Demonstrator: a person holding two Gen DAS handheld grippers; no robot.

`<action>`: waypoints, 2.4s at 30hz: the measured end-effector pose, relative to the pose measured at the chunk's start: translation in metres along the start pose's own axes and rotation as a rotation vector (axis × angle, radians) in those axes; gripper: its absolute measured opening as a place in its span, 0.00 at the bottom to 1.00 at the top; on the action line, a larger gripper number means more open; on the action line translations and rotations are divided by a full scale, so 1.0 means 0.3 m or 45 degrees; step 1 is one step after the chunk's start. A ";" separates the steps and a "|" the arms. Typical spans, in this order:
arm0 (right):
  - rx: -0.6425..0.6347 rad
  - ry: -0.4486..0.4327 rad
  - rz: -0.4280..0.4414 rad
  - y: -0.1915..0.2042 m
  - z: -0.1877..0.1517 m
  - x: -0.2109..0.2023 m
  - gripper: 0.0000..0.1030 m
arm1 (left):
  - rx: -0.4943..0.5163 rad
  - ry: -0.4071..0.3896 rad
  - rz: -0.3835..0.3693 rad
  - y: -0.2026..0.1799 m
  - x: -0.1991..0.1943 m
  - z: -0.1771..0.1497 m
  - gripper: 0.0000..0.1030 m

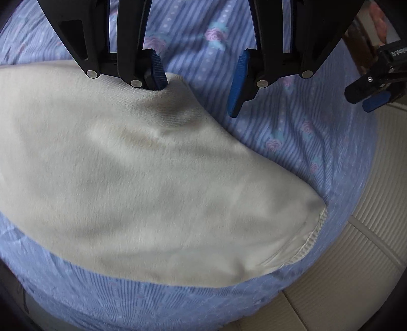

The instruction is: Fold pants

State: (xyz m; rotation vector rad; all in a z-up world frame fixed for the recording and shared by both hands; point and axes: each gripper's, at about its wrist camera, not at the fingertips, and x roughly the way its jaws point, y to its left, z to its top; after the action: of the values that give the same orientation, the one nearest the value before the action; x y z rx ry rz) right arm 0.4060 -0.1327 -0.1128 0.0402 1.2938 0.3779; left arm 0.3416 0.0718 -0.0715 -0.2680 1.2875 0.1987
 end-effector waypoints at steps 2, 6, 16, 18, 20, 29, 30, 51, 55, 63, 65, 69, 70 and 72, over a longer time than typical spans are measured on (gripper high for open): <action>-0.091 -0.018 -0.019 0.051 -0.020 -0.033 0.47 | -0.009 -0.011 0.018 0.019 -0.010 0.006 0.94; -0.198 -0.007 -0.086 0.095 -0.036 -0.052 0.47 | -0.035 -0.009 0.056 0.069 -0.015 0.037 0.94; 0.047 0.157 0.007 0.110 -0.069 -0.169 0.47 | -0.074 -0.053 -0.023 0.198 -0.008 0.237 0.94; 0.121 0.095 -0.016 0.117 -0.017 -0.190 0.47 | 0.004 -0.099 -0.068 0.200 -0.007 0.317 0.94; 0.159 0.024 -0.026 0.131 0.056 -0.198 0.47 | 0.103 -0.144 -0.113 0.194 0.004 0.411 0.94; 0.191 -0.119 -0.140 0.214 0.412 -0.125 0.47 | 0.274 -0.065 -0.435 0.197 0.202 0.834 0.90; 0.203 -0.122 -0.150 0.224 0.436 -0.107 0.47 | 0.272 -0.041 -0.482 0.193 0.227 0.860 0.86; 0.196 -0.054 -0.233 0.298 0.534 0.031 0.47 | 0.181 0.284 -0.817 0.120 0.484 0.993 0.17; 0.179 -0.070 -0.237 0.312 0.545 0.019 0.47 | 0.154 0.132 -0.825 0.168 0.381 0.997 0.07; 0.204 -0.104 -0.259 0.304 0.531 -0.029 0.47 | 0.331 0.124 -0.498 0.092 0.381 0.992 0.28; 0.223 -0.111 -0.263 0.296 0.523 -0.056 0.47 | 0.344 0.053 -0.380 0.098 0.301 1.003 0.36; 0.283 -0.146 -0.246 0.265 0.493 -0.150 0.47 | 0.567 -0.089 -0.243 0.063 0.075 0.949 0.58; 0.299 -0.157 -0.236 0.255 0.480 -0.181 0.47 | 0.628 -0.109 -0.214 0.045 0.016 0.920 0.62; 0.323 -0.183 -0.220 0.237 0.451 -0.252 0.49 | 0.723 -0.134 -0.193 0.037 -0.097 0.875 0.67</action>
State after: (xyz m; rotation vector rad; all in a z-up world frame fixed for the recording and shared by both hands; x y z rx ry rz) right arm 0.4991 -0.0640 0.0126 0.1658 1.1860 0.0603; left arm 0.5712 0.1628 0.0226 0.1304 1.1620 -0.2791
